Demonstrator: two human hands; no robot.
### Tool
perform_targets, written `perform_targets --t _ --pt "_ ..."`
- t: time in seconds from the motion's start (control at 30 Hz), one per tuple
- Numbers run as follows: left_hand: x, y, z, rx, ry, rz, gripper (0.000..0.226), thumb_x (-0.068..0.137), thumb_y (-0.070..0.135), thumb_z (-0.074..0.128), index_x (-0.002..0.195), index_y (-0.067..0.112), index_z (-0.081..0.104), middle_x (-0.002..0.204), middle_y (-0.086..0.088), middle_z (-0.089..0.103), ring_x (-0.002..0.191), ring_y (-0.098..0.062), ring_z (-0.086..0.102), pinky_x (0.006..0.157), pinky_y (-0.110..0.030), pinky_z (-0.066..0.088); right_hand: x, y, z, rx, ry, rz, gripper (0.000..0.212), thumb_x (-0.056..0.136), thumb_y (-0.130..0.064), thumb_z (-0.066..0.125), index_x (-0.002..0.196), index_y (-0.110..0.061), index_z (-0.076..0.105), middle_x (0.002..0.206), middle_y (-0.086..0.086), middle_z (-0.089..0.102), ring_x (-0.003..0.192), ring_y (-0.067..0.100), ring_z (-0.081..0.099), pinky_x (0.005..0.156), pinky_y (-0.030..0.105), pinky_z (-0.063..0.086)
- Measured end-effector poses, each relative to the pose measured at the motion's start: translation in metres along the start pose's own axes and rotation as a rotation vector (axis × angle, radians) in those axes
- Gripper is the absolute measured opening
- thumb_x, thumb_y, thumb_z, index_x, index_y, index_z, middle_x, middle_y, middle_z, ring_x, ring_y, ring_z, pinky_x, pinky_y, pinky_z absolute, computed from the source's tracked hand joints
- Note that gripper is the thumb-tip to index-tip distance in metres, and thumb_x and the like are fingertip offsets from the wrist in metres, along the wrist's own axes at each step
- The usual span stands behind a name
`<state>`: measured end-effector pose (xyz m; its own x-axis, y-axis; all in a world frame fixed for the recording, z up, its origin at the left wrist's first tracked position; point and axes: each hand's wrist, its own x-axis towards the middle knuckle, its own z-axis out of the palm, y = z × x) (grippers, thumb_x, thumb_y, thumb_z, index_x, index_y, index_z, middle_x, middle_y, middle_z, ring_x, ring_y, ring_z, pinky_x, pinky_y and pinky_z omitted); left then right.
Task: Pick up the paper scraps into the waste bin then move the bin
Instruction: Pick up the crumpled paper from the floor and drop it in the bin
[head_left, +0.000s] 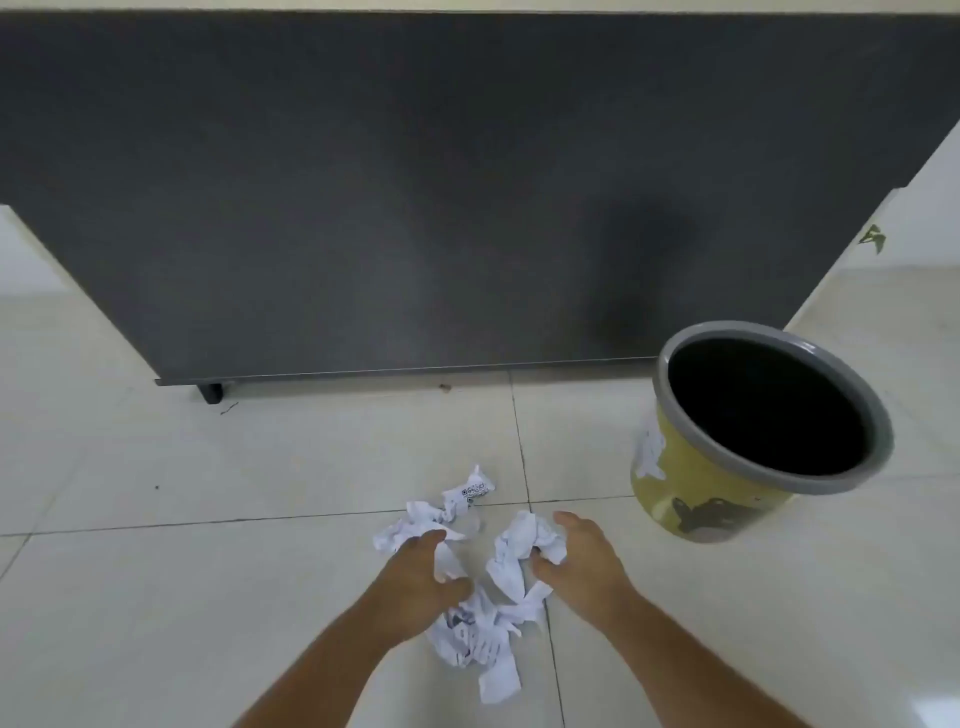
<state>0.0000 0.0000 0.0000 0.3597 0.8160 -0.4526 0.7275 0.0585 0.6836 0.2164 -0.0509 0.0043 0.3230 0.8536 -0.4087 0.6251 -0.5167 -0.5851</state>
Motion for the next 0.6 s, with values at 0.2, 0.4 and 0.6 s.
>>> perform_targets --t 0.2,0.4,0.6 --pt "0.022 -0.012 0.027 0.041 -0.107 -0.02 0.08 0.078 0.041 0.071 0.148 0.026 0.035 0.145 0.0 0.038 0.123 -0.015 0.047 0.104 -0.03 0.041 0.034 0.002 0.015 -0.042 -0.008 0.018 0.074 0.08 -0.032 0.068 0.147 -0.023 0.037 0.145 0.0 0.042 0.134 0.02 0.044 0.107 0.035 0.039" --pt "0.04 -0.026 0.056 0.32 -0.154 0.043 0.078 0.078 0.047 0.067 0.147 0.037 0.032 0.154 -0.003 0.021 0.137 -0.025 0.028 0.105 -0.033 0.04 0.066 0.01 0.044 -0.075 -0.029 0.053 0.08 0.076 -0.033 0.076 0.146 -0.028 0.037 0.143 0.0 0.039 0.137 0.022 0.036 0.107 0.04 0.04" --pt "0.049 -0.034 0.072 0.455 -0.18 0.07 0.079 0.071 0.038 0.069 0.143 0.038 0.036 0.146 0.001 0.017 0.123 -0.023 0.03 0.088 -0.039 0.054 0.084 0.017 0.07 -0.119 -0.054 0.092 0.07 0.077 -0.035 0.074 0.139 -0.032 0.043 0.139 0.002 0.04 0.133 0.025 0.034 0.101 0.042 0.044"
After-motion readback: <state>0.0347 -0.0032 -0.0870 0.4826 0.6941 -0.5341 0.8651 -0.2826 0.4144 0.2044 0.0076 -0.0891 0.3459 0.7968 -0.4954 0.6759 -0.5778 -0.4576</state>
